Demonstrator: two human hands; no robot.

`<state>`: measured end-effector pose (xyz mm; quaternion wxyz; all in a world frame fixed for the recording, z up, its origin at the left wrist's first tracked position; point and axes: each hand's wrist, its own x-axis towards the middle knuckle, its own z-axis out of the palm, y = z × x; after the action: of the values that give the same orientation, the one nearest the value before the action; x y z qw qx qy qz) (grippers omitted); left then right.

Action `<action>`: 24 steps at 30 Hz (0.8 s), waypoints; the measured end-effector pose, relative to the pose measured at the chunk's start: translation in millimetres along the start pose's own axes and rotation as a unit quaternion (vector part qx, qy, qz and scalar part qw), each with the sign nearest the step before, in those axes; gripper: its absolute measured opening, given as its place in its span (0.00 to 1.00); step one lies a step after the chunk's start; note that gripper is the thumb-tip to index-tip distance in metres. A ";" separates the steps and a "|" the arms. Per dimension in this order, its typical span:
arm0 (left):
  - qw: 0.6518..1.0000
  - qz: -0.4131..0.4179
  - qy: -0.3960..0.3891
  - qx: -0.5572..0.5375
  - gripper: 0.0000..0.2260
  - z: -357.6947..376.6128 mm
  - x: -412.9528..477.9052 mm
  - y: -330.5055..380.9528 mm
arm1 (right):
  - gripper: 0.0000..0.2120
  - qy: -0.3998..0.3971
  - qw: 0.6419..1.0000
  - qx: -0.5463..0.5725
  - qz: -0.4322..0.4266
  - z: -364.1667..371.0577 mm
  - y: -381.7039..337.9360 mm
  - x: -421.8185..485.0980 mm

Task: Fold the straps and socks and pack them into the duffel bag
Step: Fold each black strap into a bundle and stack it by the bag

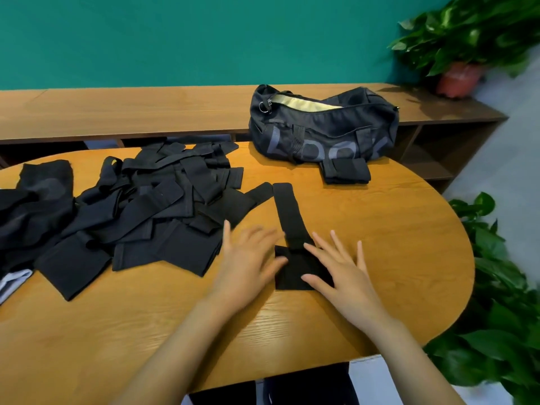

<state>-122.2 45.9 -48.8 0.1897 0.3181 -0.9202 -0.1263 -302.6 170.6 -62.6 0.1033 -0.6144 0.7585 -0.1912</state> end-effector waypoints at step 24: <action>0.996 -0.022 0.062 -0.053 0.18 29.6 -40.5 21.8 | 0.13 0.141 0.989 0.014 -0.052 20.9 3.9 -12.3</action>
<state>-117.2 91.6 -78.6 0.2602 0.3347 -0.8916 -0.1594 -295.1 179.9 -84.1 -0.0063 -0.6182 0.7299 -0.2914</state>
